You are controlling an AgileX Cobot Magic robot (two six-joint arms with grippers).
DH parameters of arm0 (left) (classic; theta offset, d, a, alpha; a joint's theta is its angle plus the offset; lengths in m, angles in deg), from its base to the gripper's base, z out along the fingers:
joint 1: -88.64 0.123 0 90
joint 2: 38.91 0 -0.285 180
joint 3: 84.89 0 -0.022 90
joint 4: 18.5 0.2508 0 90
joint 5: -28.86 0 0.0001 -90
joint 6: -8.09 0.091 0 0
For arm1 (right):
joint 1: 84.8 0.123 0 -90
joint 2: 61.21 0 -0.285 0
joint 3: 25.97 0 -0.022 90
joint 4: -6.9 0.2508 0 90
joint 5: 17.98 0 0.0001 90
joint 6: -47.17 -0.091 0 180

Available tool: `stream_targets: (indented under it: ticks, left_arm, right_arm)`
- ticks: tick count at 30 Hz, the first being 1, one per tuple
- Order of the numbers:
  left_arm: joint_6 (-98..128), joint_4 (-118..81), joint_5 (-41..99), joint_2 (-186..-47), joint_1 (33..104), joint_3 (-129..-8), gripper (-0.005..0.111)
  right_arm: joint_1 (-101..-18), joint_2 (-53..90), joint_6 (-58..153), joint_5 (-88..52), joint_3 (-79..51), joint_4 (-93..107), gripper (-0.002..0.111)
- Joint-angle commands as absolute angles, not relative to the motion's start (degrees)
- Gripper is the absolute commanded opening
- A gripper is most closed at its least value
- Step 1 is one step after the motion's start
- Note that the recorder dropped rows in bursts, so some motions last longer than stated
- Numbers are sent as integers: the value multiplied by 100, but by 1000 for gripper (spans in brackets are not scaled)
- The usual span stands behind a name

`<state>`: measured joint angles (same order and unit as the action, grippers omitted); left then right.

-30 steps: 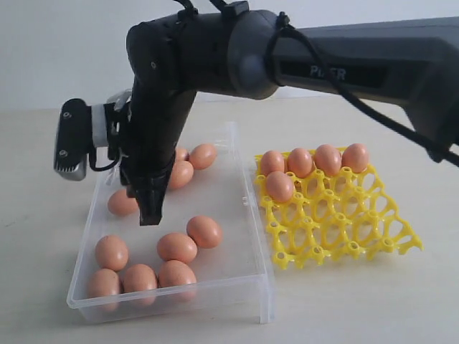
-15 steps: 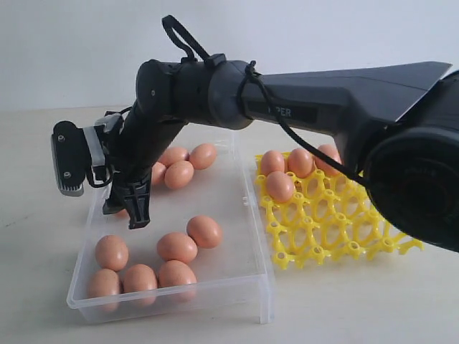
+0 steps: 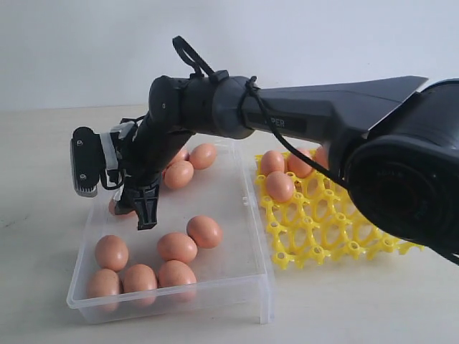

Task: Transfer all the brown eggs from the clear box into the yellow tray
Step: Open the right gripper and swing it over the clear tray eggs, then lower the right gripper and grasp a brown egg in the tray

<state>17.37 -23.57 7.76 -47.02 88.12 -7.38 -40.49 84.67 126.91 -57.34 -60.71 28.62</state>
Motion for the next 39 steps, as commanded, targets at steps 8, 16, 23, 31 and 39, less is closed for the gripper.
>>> stream_targets:
  ticks: [8, 16, 23, 31, 39]
  left_arm:
    - [1718, -2378, 820, -4670, 8804, -768, 0]
    - [1718, -2378, 820, -4670, 8804, -768, 0]
    - [1718, -2378, 820, -4670, 8804, -768, 0]
    - [1718, -2378, 820, -4670, 8804, -768, 0]
    - [1718, -2378, 820, -4670, 8804, -768, 0]
  right_arm:
    - [-4080, 8704, 12651, -5452, -6114, 2944, 56]
    - [-4092, 8803, 12010, -5452, -6114, 2946, 45]
    - [-4102, 8670, 11361, -5456, -6114, 2833, 0]
    - [-4423, 7621, 8787, -4836, -5452, 1870, 0]
    - [-4995, 5676, 7342, -2020, -2201, 1357, 0]
